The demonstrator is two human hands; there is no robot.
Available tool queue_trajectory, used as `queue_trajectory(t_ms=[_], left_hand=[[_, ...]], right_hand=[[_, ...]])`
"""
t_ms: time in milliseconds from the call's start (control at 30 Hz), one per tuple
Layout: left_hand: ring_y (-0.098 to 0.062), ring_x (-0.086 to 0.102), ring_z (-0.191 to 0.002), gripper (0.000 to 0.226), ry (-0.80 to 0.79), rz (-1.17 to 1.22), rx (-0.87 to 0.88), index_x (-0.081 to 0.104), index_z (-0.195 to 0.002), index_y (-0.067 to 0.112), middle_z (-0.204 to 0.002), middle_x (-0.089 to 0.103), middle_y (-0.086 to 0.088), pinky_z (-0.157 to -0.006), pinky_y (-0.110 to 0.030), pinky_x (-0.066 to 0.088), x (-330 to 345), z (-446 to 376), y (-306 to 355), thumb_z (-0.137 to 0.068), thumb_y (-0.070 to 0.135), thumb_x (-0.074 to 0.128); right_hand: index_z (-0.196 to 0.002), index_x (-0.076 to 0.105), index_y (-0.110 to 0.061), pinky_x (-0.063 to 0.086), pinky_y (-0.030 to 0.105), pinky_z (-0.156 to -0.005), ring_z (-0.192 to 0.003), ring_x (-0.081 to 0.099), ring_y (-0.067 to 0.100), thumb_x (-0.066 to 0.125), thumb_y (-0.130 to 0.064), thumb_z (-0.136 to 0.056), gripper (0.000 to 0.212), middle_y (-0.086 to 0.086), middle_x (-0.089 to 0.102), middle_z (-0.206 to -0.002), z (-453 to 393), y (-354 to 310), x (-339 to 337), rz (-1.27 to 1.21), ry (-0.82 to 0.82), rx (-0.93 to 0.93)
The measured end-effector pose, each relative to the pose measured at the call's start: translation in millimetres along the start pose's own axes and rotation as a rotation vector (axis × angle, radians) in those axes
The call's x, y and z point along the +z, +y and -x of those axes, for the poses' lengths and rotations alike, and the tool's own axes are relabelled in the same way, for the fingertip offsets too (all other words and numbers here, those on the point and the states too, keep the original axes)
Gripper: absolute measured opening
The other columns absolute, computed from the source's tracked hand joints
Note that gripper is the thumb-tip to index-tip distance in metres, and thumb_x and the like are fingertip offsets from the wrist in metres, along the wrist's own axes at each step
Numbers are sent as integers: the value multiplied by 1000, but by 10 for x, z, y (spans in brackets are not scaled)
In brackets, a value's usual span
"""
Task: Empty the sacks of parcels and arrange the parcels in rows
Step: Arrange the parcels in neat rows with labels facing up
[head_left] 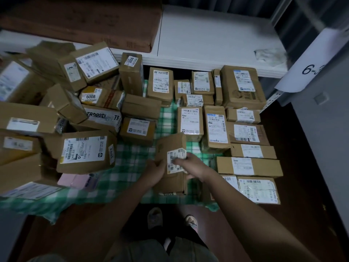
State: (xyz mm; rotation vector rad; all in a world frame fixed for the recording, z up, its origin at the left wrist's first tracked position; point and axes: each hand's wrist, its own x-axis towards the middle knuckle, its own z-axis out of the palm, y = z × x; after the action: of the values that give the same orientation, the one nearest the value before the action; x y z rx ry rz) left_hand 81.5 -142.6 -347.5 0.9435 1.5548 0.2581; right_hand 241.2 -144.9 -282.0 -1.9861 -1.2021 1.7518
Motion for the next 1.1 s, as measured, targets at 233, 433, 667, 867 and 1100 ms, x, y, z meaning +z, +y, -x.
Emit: queue_trajectory(t_ms=[233,433,667,867,1100], left_hand=[[-23,53,-116,61,79,55,220,32,-144,15,-138,45,-4,-79,-25,48,-149,230,432,-94,42,55],[-19,46,-119,65,-17,-512,505,52,-129,20,-130,44,-2,-87,-23,42,-47,405,786,-82,64,58],[-31,57,-107,62,-34,-783,655,41,-140,19,-127,55,-10,-82,-35,50,211,547,1050,-85,34,65],[-27,60,-96,52,100,-736,725,43,-141,19,-119,61,-9,-74,-37,52,254,617,1253,-91,12,52],[-22,59,-103,44,44,-718,677,55,-132,23,-121,63,-2,-82,-35,51,294,569,1360,-88,21,59]], right_hand=[[-103,60,-17,49,26,-68,-85,65,13,70,-35,-86,26,-6,66,-91,-24,-176,-53,-187,240,-115],[-149,8,-17,52,39,-76,-89,65,29,68,-28,-85,89,6,64,-100,84,-238,-184,-212,590,-178],[-154,5,-28,56,48,-78,-77,68,32,46,-37,-99,69,5,66,-88,224,-158,-429,-194,534,-301],[-144,40,-19,43,40,-93,-112,46,26,51,-8,-87,59,9,44,-134,310,145,-1008,158,892,-504],[-123,62,-16,39,41,-100,-117,44,33,59,-9,-78,46,3,50,-116,266,345,-1444,522,597,-482]])
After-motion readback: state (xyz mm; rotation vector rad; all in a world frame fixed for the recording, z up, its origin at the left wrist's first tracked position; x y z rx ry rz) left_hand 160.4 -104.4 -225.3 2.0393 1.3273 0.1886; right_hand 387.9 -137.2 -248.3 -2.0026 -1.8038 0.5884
